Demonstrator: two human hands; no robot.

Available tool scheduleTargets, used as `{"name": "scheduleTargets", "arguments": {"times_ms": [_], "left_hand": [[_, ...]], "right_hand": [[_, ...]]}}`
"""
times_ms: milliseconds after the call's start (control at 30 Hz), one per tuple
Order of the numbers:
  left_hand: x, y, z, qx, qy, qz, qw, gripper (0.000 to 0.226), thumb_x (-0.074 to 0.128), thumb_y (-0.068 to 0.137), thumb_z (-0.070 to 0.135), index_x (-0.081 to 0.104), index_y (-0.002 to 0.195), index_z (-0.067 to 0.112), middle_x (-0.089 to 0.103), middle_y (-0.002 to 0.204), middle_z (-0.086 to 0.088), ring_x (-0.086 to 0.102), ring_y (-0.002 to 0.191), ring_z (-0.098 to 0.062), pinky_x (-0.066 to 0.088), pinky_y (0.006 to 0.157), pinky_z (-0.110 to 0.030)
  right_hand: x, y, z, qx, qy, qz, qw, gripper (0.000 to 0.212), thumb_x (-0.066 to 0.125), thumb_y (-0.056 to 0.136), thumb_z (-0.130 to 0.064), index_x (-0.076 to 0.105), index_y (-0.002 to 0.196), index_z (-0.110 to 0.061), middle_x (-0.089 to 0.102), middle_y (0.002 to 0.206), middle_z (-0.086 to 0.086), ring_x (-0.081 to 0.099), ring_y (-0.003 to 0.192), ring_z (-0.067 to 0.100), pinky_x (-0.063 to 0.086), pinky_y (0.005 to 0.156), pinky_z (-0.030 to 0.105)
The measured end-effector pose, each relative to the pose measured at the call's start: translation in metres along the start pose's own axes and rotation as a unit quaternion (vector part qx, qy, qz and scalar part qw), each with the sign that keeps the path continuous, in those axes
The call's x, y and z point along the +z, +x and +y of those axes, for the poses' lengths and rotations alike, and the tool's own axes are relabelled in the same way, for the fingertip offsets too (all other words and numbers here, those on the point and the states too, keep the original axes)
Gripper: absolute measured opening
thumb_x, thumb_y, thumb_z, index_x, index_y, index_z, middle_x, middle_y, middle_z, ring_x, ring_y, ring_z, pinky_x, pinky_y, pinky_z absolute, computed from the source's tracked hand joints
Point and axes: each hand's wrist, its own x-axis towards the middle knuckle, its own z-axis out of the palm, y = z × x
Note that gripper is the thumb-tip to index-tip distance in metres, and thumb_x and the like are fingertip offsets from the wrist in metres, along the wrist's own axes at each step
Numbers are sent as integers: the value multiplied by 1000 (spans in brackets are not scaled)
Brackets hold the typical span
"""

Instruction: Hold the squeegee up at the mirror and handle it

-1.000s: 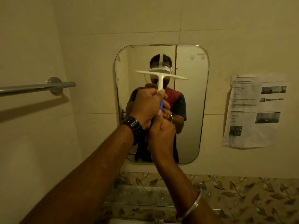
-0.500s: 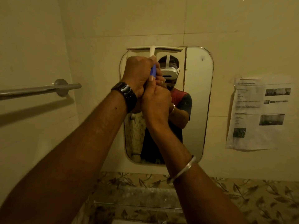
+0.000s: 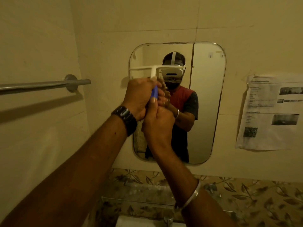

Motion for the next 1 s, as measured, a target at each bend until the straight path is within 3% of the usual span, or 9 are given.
{"name": "scheduleTargets", "arguments": {"times_ms": [100, 200, 367, 467, 600, 733, 900, 1000], "left_hand": [[6, 18, 32, 30, 5, 22, 999, 32, 49, 109, 24, 66, 102, -2, 66, 70, -10, 64, 60, -21, 57, 55, -26], [6, 30, 44, 26, -3, 21, 999, 32, 51, 109, 23, 66, 98, -3, 66, 70, -12, 64, 63, -24, 59, 51, -26], [-4, 25, 16, -2, 23, 21, 1000, 31, 51, 107, 21, 68, 92, 0, 68, 65, -11, 65, 57, -23, 58, 52, -30], [-17, 13, -18, -37, 19, 23, 999, 26, 52, 105, 18, 68, 99, -2, 67, 70, -15, 64, 55, -25, 54, 51, -32], [-26, -3, -39, -77, 25, 10, 997, 31, 50, 108, 25, 65, 108, -2, 67, 71, -13, 66, 53, -21, 54, 55, -30], [-16, 2, -1, -20, 12, 4, 1000, 33, 50, 108, 26, 67, 104, -2, 69, 73, -13, 67, 62, -24, 58, 59, -33], [-6, 30, 44, 18, -2, 17, 1000, 34, 52, 108, 28, 67, 99, -1, 71, 70, -10, 67, 71, -26, 60, 59, -29], [-9, 34, 37, 2, 10, 18, 1000, 36, 50, 109, 29, 66, 95, 0, 70, 64, -9, 67, 65, -24, 60, 58, -28]], "right_hand": [[4, 31, -28, -9, -7, -10, 1000, 48, 41, 110, -35, 58, 67, -23, 61, 59, -1, 60, 53, 16, 56, 57, 40], [12, 46, -38, 14, -19, -10, 1000, 47, 41, 110, -37, 60, 70, -21, 62, 62, 0, 59, 54, 14, 55, 57, 35], [14, 22, -10, 48, -25, -8, 999, 48, 39, 109, -41, 62, 74, -18, 62, 63, 0, 61, 55, 17, 57, 57, 39], [14, -8, 19, 58, -41, -9, 997, 51, 37, 108, -47, 67, 89, -11, 65, 68, -1, 64, 58, 15, 56, 54, 35], [10, -33, 29, 60, -65, -15, 996, 52, 38, 110, -39, 62, 70, -19, 59, 58, -5, 56, 49, 8, 47, 50, 26], [8, -9, -2, 27, -4, -14, 1000, 47, 41, 110, -37, 62, 72, -18, 62, 60, 0, 59, 52, 15, 53, 53, 38], [17, 39, -37, 3, -14, -23, 1000, 48, 40, 110, -36, 61, 71, -19, 68, 67, 9, 64, 57, 20, 58, 59, 41], [21, 39, -27, 20, -33, -30, 999, 48, 39, 110, -39, 63, 75, -18, 66, 66, 4, 64, 57, 18, 56, 57, 36]]}}
